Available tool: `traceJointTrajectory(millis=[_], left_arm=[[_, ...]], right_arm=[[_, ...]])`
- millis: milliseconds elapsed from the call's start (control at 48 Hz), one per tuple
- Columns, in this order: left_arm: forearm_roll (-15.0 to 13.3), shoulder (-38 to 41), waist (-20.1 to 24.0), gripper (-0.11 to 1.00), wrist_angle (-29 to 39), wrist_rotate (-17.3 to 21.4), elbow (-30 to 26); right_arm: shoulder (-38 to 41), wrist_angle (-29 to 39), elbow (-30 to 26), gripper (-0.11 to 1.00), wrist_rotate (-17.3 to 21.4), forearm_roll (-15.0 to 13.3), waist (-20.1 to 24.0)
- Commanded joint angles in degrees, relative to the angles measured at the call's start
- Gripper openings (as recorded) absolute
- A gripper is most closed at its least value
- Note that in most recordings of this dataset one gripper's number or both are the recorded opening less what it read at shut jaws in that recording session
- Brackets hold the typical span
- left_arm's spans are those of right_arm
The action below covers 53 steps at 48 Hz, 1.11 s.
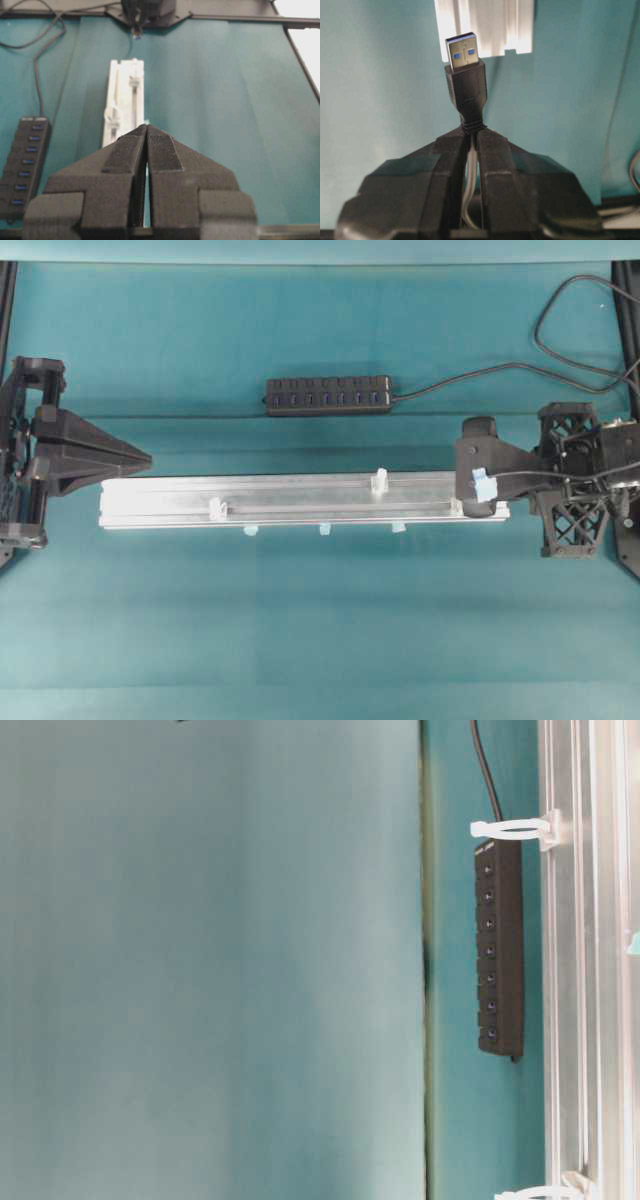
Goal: Pass the USB cable through three rings with both arms.
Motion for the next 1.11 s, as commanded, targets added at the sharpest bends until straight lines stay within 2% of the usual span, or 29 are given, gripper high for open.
traceJointTrajectory(millis=[0, 146, 417, 730, 1084], left_arm=[[0.1, 0.2, 0.1, 0.02, -0.3, 0.0, -1.7], [0.1, 0.7, 0.1, 0.02, -0.6, -0.2, -1.7], [0.1, 1.2, 0.1, 0.02, -0.6, -0.1, -2.4], [0.0, 1.4, 0.1, 0.02, -0.6, -0.1, -3.1], [0.0, 3.0, 0.1, 0.02, -0.6, 0.0, -3.9]], right_arm=[[-0.3, -1.9, 0.6, -0.06, 0.7, 0.1, -0.1], [0.0, -6.2, 2.2, -0.06, 1.2, 0.1, -0.1], [0.1, -11.6, 5.0, -0.06, 4.7, 0.0, -0.1], [0.9, -15.8, 7.2, -0.06, 4.6, -0.3, -0.2], [4.7, -21.4, 6.2, -0.06, 4.3, -1.0, -2.5]])
